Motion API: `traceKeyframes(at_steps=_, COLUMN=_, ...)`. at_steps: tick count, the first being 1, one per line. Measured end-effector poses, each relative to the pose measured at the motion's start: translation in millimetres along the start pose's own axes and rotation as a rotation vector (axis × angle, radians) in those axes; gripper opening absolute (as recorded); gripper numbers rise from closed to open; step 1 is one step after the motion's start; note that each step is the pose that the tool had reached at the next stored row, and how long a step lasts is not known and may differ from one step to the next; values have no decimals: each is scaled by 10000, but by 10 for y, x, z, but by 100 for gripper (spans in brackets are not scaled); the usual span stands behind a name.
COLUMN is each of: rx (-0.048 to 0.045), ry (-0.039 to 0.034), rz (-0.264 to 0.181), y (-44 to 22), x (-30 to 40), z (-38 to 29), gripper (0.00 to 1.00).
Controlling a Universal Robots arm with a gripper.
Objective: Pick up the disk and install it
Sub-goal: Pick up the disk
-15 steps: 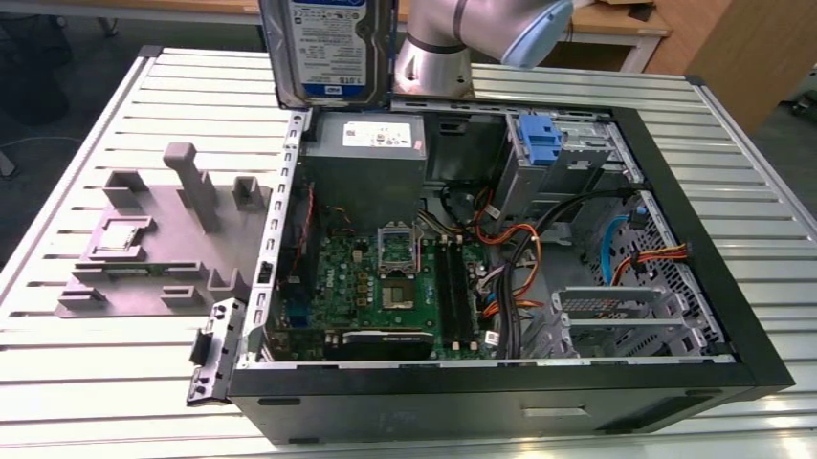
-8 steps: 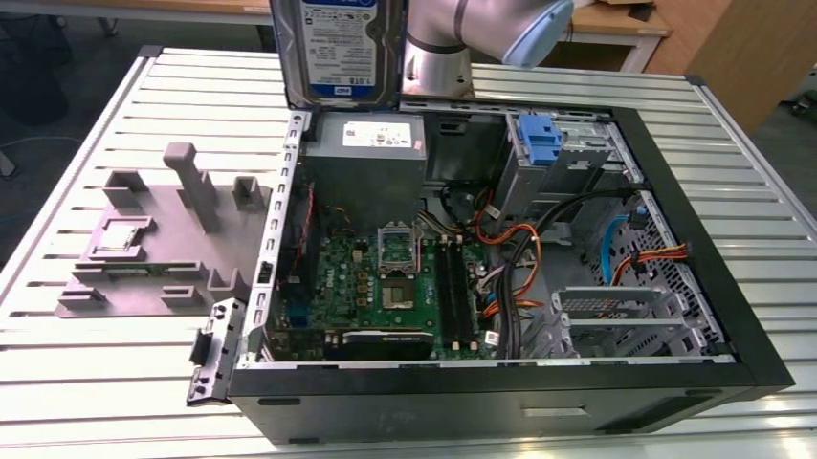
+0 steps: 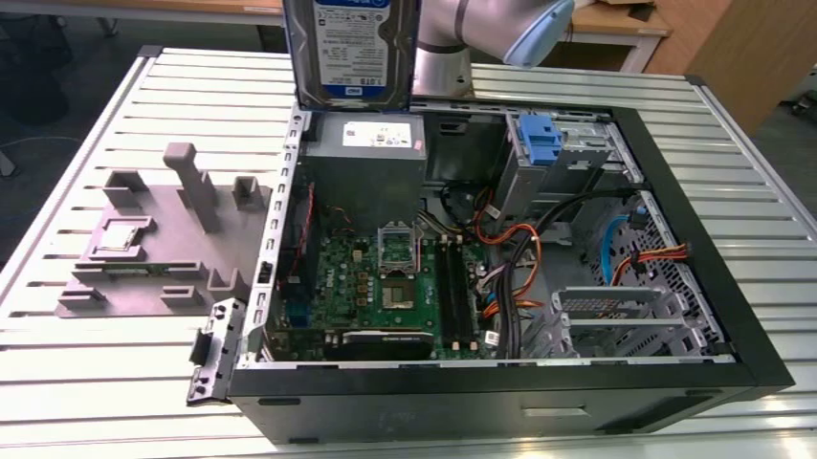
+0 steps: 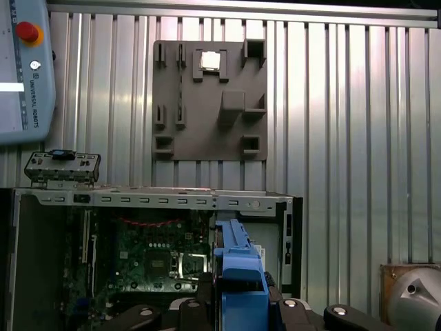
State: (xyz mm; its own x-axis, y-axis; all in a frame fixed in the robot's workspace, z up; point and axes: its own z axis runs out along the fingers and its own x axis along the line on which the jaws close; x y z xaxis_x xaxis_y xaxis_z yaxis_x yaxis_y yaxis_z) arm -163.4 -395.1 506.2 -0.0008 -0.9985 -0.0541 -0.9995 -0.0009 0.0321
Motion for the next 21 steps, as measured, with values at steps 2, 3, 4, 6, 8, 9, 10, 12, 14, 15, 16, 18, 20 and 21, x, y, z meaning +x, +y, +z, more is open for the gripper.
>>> traceKeyframes(at_steps=2, rx=0, ry=0, rz=0, y=-18, x=0, z=0, gripper=36)
traceKeyframes(at_steps=3, rx=0, ry=0, rz=0, y=-28, x=0, z=0, gripper=36)
traceKeyframes(at_steps=4, rx=-1, ry=0, rz=0, y=-39, x=0, z=-1, gripper=36)
traceKeyframes(at_steps=6, rx=0, ry=0, rz=0, y=-65, x=0, z=-1, gripper=36)
traceKeyframes(at_steps=8, rx=0, ry=1, rz=0, y=-98, x=0, z=-2, gripper=36)
traceKeyframes(at_steps=9, rx=0, ry=0, rz=0, y=-116, x=0, z=-2, gripper=36)
traceKeyframes(at_steps=10, rx=-1, ry=1, rz=0, y=-132, x=0, z=-3, gripper=36)
traceKeyframes(at_steps=12, rx=0, ry=1, rz=0, y=-162, x=0, z=-4, gripper=36)
traceKeyframes(at_steps=14, rx=-1, ry=1, rz=0, y=-196, x=0, z=-5, gripper=36)
traceKeyframes(at_steps=15, rx=0, ry=0, rz=0, y=-214, x=0, z=-5, gripper=36)
traceKeyframes(at_steps=16, rx=0, ry=0, rz=0, y=-237, x=0, z=-6, gripper=36)
traceKeyframes(at_steps=18, rx=-1, ry=1, rz=0, y=-276, x=0, z=-7, gripper=36)
traceKeyframes(at_steps=20, rx=0, ry=0, rz=0, y=-316, x=0, z=-8, gripper=36)
traceKeyframes(at_steps=21, rx=-1, ry=1, rz=0, y=-338, x=-1, z=-9, gripper=36)
